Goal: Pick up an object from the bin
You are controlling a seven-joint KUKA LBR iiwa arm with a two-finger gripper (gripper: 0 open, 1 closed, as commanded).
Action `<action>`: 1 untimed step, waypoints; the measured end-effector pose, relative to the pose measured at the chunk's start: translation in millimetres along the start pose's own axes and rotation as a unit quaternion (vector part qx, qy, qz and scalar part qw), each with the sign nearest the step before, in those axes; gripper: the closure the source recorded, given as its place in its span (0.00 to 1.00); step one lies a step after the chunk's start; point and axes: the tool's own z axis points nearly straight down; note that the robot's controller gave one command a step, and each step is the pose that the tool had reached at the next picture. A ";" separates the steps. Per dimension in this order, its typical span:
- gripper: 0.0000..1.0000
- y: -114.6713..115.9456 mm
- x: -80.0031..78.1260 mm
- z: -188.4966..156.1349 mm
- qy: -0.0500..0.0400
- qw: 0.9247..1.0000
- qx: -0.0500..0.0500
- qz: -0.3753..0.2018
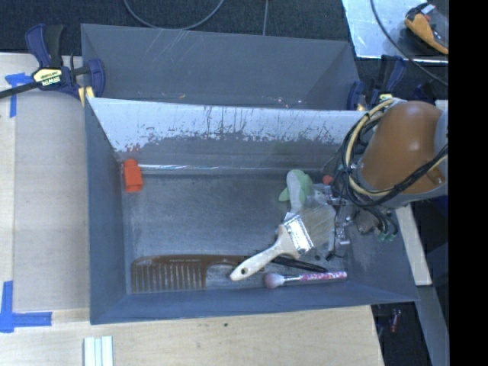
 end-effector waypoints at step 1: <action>0.00 -21.7 4.0 -26.7 0.000 0.998 0.001 -0.067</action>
Offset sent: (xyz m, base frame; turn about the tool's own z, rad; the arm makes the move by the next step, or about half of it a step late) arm 0.0378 0.0090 -0.0289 -0.0948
